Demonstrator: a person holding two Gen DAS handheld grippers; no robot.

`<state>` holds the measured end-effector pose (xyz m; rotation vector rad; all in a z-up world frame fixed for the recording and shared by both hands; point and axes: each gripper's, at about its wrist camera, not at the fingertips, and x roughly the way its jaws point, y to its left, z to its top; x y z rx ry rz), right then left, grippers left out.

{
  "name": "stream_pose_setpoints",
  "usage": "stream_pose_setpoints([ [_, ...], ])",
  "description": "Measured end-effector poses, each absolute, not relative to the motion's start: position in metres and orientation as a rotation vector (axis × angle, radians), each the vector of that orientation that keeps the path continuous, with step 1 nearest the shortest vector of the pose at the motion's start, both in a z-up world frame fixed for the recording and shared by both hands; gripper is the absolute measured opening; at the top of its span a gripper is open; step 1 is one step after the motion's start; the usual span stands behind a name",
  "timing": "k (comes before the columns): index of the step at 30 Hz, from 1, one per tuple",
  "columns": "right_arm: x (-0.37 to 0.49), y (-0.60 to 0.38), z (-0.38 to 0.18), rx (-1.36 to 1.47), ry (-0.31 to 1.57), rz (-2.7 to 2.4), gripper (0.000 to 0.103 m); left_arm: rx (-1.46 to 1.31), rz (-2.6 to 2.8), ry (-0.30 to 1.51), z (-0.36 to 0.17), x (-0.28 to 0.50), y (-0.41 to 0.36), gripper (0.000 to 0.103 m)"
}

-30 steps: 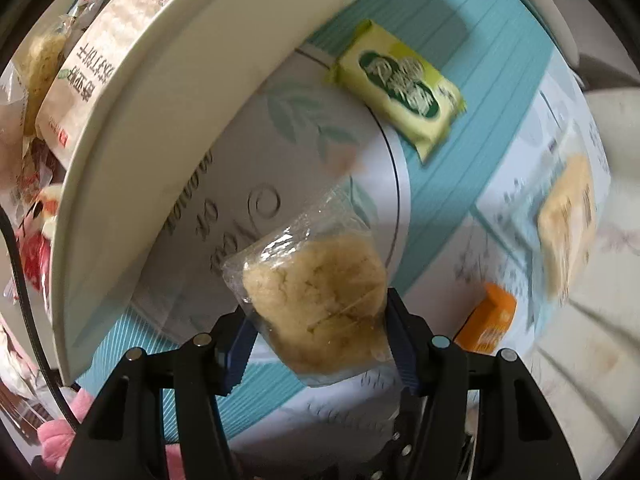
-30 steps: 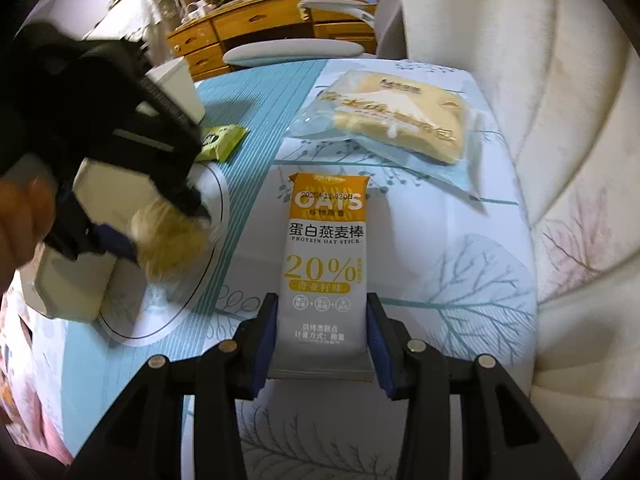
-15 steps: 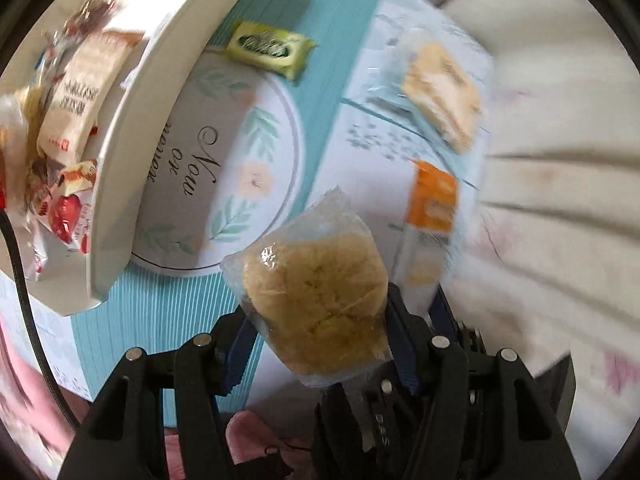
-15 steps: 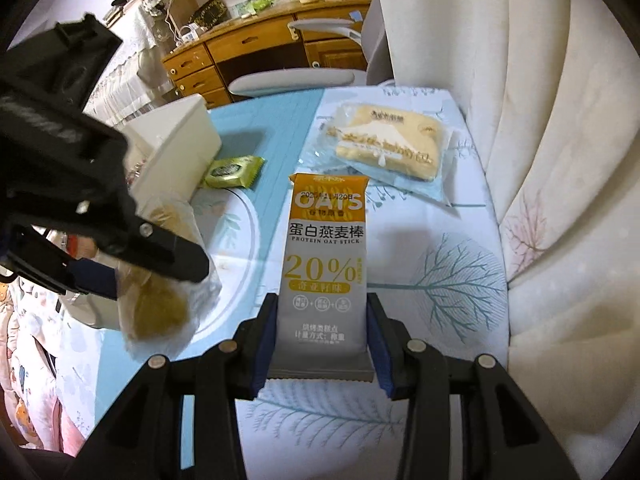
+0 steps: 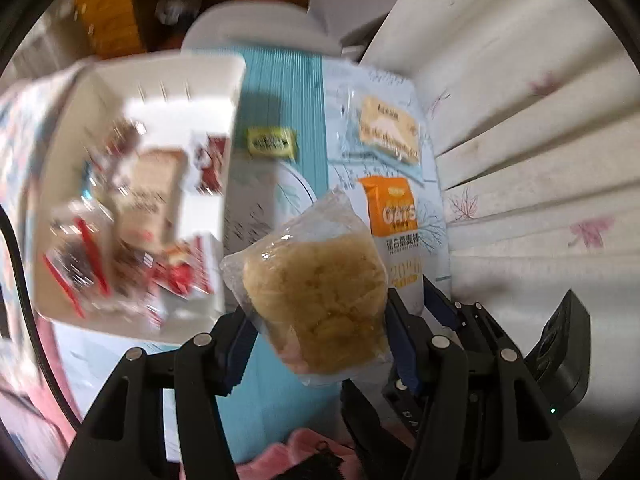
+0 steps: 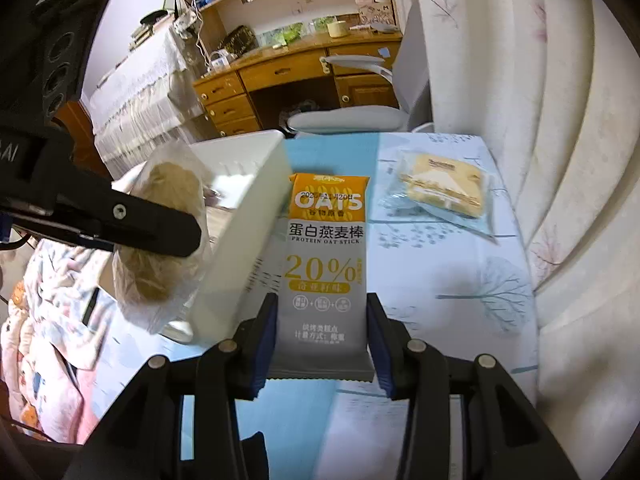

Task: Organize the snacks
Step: 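Carry the cake bag and OATS bar over the white tray, then open both tools to drop the cake bag and OATS bar into the tray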

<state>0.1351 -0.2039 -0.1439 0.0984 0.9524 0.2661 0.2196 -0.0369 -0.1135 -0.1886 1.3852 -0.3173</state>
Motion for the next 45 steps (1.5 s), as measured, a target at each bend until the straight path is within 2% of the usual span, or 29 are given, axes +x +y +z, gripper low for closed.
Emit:
stream_pose_setpoints([
  [6, 0.13, -0.163, -0.128, 0.139, 0.92, 0.282, 0.042, -0.096, -0.367, 1.253, -0.088, 0.207, 0.005, 0.058],
  [13, 0.134, -0.112, -0.123, 0.182, 0.906, 0.308, 0.043, -0.012, -0.42, 1.192, -0.081, 0.206, 0.053, 0.058],
  [30, 0.166, -0.034, -0.144, 0.29, 0.921, 0.278, 0.044, 0.114, -0.442, 1.235, -0.142, 0.233, 0.138, 0.059],
  [33, 0.17, -0.03, -0.151, 0.296, 0.946, 0.254, 0.051, 0.115, -0.444, 1.23, -0.146, 0.235, 0.147, 0.065],
  [37, 0.168, -0.04, -0.154, 0.319, 0.951, 0.234, 0.057, 0.159, -0.443, 1.202, -0.143, 0.236, 0.146, 0.065],
  [45, 0.165, -0.063, -0.149, 0.283, 0.957, 0.204, 0.059, 0.208, -0.445, 1.204, -0.133, 0.244, 0.12, 0.065],
])
